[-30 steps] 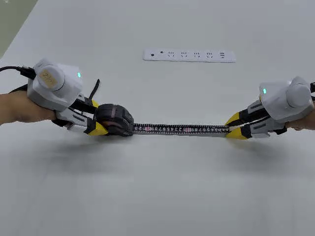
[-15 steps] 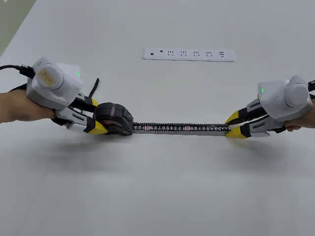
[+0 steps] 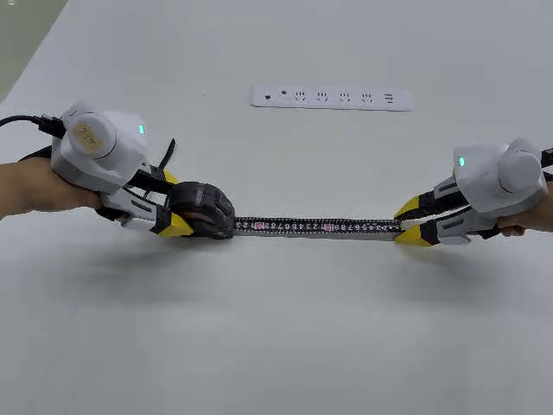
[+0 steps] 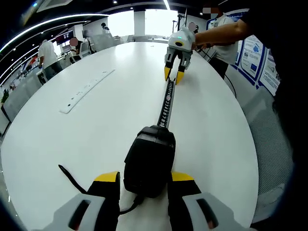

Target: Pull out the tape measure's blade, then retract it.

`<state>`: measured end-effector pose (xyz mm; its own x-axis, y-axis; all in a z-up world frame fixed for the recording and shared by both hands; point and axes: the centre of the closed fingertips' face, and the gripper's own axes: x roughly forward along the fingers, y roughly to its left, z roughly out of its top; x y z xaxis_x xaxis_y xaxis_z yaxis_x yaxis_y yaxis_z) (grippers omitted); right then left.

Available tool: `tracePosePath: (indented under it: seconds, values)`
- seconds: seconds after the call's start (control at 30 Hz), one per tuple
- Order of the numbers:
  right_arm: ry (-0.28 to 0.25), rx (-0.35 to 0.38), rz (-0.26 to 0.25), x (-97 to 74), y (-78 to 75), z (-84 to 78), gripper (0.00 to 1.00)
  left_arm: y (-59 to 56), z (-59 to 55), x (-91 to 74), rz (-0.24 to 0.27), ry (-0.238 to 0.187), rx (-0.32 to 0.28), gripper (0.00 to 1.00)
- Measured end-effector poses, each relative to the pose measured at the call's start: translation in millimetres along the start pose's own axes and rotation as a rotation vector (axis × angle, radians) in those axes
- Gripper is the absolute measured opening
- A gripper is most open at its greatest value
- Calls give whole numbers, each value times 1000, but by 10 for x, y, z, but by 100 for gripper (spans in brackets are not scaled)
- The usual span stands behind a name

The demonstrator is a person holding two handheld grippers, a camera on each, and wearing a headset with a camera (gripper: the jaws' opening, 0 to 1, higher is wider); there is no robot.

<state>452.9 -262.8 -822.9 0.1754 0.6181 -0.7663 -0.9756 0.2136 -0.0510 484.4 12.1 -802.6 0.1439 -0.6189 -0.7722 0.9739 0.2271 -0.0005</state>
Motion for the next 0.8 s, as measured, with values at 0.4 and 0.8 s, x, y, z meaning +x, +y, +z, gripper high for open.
tracePosePath:
  seconds: [0.4, 0.8]
  values:
    - [0, 3, -28, -42, 6, -6, 38, -35, -21, -52, 11, -12, -12, 61]
    - [-23, 78, -66, -94, 25, 42, 87, -85, -11, -87, 19, -41, -42, 96]
